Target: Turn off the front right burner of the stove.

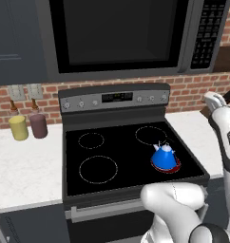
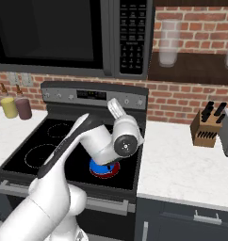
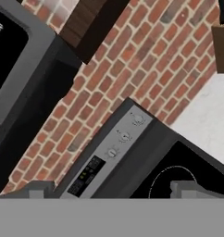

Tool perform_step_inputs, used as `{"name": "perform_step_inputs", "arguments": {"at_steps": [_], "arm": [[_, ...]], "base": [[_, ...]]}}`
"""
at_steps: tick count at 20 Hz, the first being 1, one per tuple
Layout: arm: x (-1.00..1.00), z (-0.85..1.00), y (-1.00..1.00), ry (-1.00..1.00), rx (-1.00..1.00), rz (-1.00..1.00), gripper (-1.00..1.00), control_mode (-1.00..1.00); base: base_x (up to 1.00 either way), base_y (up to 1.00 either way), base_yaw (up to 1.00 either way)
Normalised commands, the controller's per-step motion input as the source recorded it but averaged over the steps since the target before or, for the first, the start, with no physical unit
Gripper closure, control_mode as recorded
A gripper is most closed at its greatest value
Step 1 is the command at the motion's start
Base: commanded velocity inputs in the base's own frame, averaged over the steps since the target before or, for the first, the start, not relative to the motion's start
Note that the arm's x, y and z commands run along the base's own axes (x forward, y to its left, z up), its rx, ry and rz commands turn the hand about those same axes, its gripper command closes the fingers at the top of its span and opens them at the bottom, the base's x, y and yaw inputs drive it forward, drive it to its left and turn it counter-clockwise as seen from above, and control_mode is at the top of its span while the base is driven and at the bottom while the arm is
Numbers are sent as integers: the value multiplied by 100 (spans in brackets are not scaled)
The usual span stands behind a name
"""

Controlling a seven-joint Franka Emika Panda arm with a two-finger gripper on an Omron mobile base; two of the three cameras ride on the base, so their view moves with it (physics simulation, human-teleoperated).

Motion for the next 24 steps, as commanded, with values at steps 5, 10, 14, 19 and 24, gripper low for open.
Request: {"name": "perform_step_inputs", "arguments": {"at_steps": [5, 10, 14, 19, 24], "arm": [[55, 0, 0, 5, 4, 0, -100, -100], [47, -1, 0, 6, 8, 0, -100, -100], [29, -17, 0, 8, 12, 0, -100, -100], [30, -22, 0, 9, 16, 0, -100, -100], [28, -15, 0, 1, 11, 0, -100, -100]], "base": [[0, 0, 0], [0, 0, 0], [0, 0, 0], [0, 0, 0], [0, 0, 0]]}}
